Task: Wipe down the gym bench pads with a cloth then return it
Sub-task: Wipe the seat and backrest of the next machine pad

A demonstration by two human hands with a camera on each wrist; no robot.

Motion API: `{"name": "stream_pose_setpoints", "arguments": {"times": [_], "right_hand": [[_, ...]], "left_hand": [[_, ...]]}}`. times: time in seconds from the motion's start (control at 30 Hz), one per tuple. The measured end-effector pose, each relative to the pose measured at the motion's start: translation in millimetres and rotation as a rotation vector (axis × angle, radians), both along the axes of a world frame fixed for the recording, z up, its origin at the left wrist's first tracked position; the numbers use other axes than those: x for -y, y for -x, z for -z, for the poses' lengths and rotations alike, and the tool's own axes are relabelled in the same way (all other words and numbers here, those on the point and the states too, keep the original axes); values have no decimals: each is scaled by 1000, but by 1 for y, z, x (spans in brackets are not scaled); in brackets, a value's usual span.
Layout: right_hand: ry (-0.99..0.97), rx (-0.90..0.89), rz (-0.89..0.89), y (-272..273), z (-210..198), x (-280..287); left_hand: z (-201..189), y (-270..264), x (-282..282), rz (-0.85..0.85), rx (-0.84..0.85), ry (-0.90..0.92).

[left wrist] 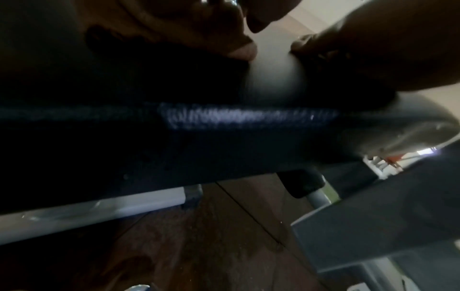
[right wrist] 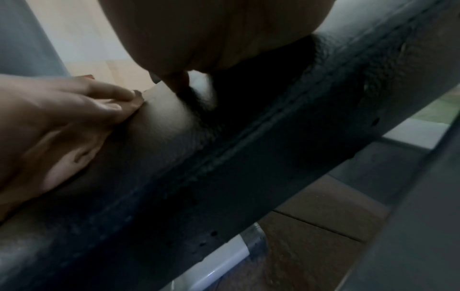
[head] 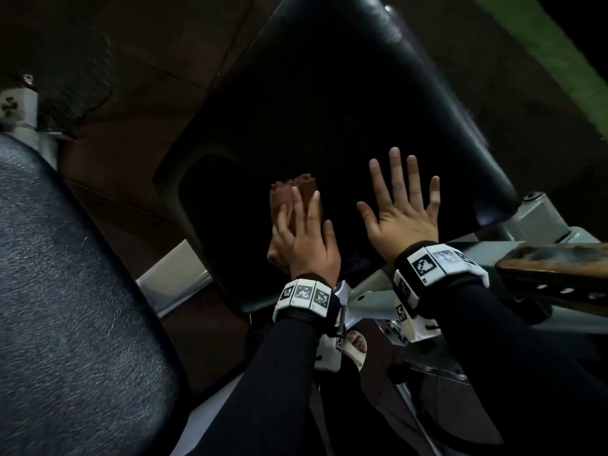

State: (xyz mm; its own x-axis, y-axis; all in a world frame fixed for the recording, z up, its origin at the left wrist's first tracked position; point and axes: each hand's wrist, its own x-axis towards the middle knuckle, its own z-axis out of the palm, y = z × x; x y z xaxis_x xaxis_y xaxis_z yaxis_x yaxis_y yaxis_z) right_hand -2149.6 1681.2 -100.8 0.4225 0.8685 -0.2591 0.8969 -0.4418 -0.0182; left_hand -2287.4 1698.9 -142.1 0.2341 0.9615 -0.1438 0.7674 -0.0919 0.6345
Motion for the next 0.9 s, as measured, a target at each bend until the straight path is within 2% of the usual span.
{"name": "stream_pose_setpoints", "arguments": {"times": [0.13,0.3,0.5,0.63,0.73,0.8,0.9], "right_hand": [[21,-19,14,-2,-3,-1],[-21,-60,78,6,-8,-3],[-166,-158,253,55,-6,-14],[-196,-188,153,103,2,-25],[-99,-167,31,131,17,-35],[-20,-154,19,142,30,-39],[-9,-114,46,147,39,-40]], "left_hand": [[-6,27,-26,9,-5,53],[4,80,-97,96,-133,159],[16,117,-140,249,-187,303],[18,116,-138,262,-163,318],[18,113,-138,260,-183,312],[18,111,-138,269,-221,314],[17,109,-138,287,-261,335]]}}
